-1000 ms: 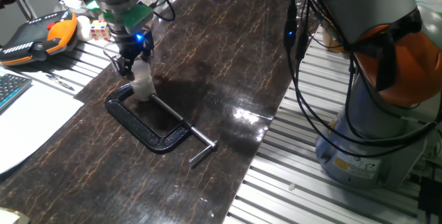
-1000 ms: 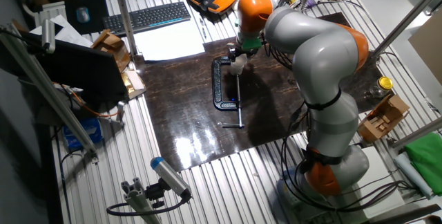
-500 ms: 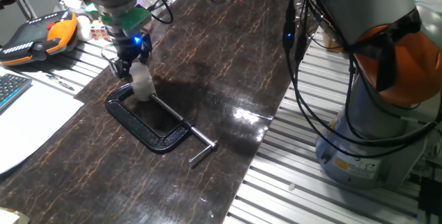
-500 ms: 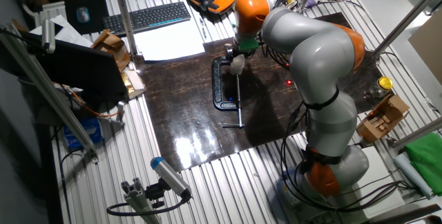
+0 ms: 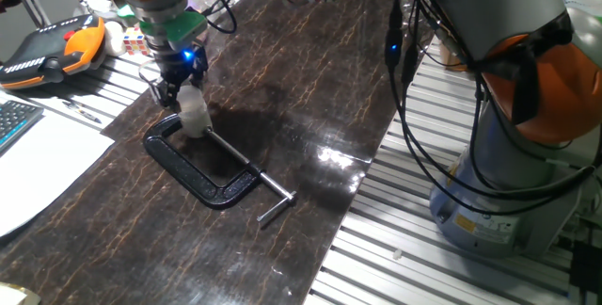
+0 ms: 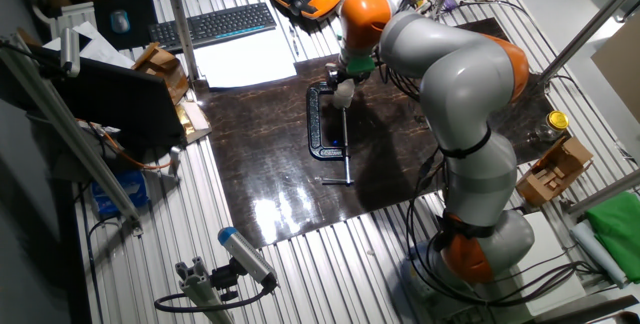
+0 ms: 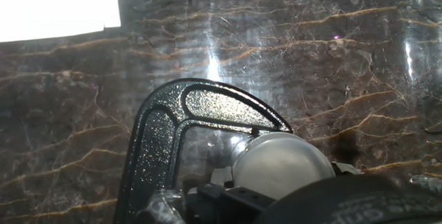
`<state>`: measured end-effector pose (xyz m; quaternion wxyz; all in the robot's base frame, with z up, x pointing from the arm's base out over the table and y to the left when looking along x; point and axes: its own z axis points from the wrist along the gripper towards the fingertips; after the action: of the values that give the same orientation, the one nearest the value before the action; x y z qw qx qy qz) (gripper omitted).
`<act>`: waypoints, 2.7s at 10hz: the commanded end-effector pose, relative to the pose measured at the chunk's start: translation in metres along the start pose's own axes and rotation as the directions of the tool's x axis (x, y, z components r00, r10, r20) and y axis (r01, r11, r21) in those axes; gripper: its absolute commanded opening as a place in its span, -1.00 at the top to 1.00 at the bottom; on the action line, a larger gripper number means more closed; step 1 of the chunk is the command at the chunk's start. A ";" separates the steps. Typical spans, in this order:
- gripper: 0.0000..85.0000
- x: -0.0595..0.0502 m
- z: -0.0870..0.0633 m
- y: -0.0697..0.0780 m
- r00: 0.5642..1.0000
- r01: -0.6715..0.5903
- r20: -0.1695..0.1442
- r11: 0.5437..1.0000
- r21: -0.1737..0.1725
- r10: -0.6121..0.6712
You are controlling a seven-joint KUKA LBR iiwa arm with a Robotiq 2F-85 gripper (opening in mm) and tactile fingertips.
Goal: Screw the lid onto the jar
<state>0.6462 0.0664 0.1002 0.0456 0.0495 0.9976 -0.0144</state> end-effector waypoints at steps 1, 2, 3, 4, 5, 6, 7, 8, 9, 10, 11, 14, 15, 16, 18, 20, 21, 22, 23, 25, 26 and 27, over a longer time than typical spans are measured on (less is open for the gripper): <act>-0.62 0.000 0.000 0.000 1.000 -0.002 0.000 1.000 -0.001 0.002; -0.62 0.000 0.001 0.000 1.000 -0.003 0.001 1.000 -0.002 0.003; -0.62 0.000 0.001 0.000 1.000 -0.003 0.001 1.000 -0.003 0.003; -0.62 0.000 0.001 0.000 1.000 -0.003 0.001 1.000 -0.003 0.003; -0.62 0.000 0.001 0.000 1.000 -0.002 0.003 1.000 -0.003 0.002; -0.62 0.000 0.002 0.000 1.000 0.001 0.002 1.000 -0.005 -0.001; -0.62 0.000 0.002 0.000 1.000 0.006 0.002 1.000 -0.006 -0.006; -0.62 0.000 0.002 0.000 1.000 0.016 0.004 1.000 -0.008 -0.016; -0.62 0.000 0.003 0.000 1.000 0.024 0.006 1.000 -0.005 -0.024; -0.62 0.000 0.003 0.000 0.999 0.032 0.006 0.999 -0.005 -0.032; -0.62 0.001 0.003 0.000 0.999 0.032 0.006 0.999 -0.003 -0.032; -0.62 0.002 0.004 -0.001 0.999 0.037 0.006 0.999 -0.002 -0.037; -0.64 0.002 0.005 -0.001 0.999 0.036 0.006 0.999 -0.003 -0.036; -0.64 0.003 0.006 -0.001 0.999 0.036 0.007 0.999 -0.005 -0.036; -0.63 0.003 0.005 0.000 0.999 0.035 0.007 0.999 -0.007 -0.035; -0.64 0.003 0.005 0.000 0.999 0.033 0.007 0.999 -0.007 -0.033; -0.64 0.003 0.005 0.001 0.999 0.032 0.007 0.999 -0.007 -0.032; -0.65 0.003 0.005 0.001 0.999 0.032 0.007 0.999 -0.005 -0.032; -0.65 0.003 0.005 0.000 1.000 0.029 0.009 1.000 -0.005 -0.029; -0.65 0.003 0.005 0.000 1.000 0.026 0.012 1.000 -0.005 -0.026; -0.65 0.003 0.005 0.001 1.000 0.026 0.012 1.000 -0.005 -0.026; -0.67 0.004 0.006 0.001 1.000 0.024 0.012 1.000 -0.005 -0.024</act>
<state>0.6430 0.0673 0.0942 0.0513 0.0373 0.9979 -0.0125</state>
